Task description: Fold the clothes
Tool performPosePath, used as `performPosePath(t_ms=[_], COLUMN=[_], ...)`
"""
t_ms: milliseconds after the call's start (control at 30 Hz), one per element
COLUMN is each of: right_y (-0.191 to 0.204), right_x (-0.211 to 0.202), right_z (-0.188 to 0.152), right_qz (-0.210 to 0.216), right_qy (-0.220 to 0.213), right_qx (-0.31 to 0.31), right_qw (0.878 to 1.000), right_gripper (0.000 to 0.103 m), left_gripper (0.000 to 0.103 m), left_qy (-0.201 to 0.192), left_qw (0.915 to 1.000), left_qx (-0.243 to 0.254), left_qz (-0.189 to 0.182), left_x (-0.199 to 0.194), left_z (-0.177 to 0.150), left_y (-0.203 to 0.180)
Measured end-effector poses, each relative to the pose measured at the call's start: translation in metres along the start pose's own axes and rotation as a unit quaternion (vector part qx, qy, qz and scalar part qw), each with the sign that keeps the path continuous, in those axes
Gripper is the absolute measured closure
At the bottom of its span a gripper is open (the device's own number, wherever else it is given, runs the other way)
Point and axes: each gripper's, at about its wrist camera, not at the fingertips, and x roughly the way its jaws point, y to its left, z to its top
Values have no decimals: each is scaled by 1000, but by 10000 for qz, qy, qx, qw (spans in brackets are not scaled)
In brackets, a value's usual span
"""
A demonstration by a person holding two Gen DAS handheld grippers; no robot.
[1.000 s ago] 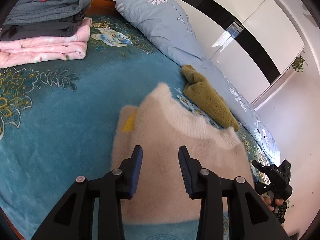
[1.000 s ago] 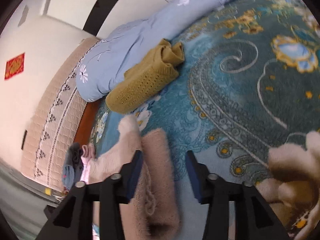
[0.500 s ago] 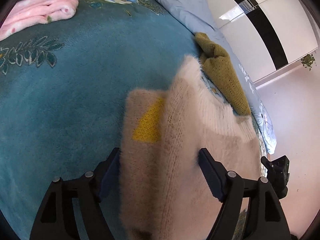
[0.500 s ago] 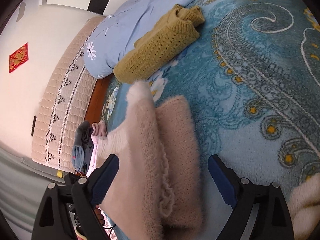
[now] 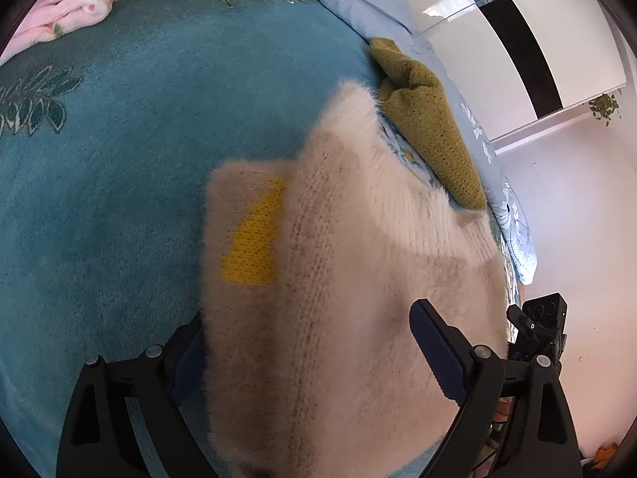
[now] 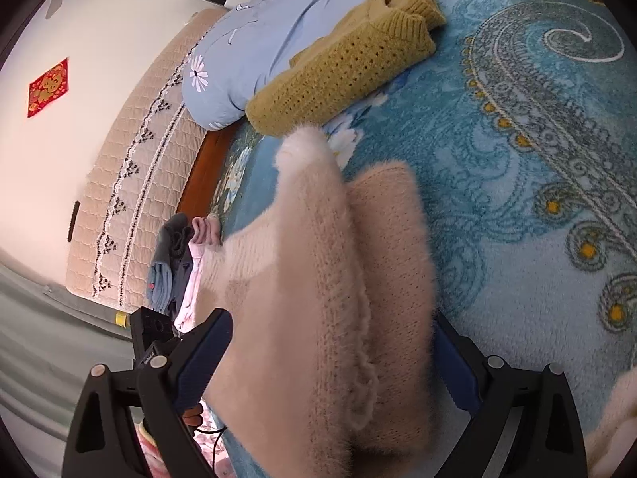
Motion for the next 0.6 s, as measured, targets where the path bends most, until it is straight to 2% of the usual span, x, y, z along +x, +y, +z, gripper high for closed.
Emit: performPosePath(t_ms=[100,200,233,267,333,433,500,600], right_y=[-1,-10,-14,-18,-24,-24,-21,-22], right_x=[0,-4,-6,-8,-10,-9,-8,-5], right_z=[-1,0,0,1,2,2,2,2], right_qz=[-15,18,22,53,164,233,240,264], right_qy=[-10,-28,-35,-40,-37,-14,1,14], right_qx=[12,217,307,423,631,616,510,499], right_qw=[10000,9998,9995,9991,9979,9978,9984,9984], right_gripper=[10,24,32,39,45,51,52,52], left_gripper=[10,10,10,11,11,18,18,18], left_qy=[87,98,77,19,-111,-291,-333,-312], left_qw=[9999,9995,9996,9999,9999,9978,9960,9959], left_qx=[126,232,217,127,-68,-398,-526,-509], left_qz=[77,175,176,111,-109,-444,-646,-673], left_x=[2,3,3,2,-2,-7,-8,-6], left_z=[-3,-4,-5,-5,-6,-9,-10,-9], left_y=[-4,-9,-10,-8,-2,10,16,14])
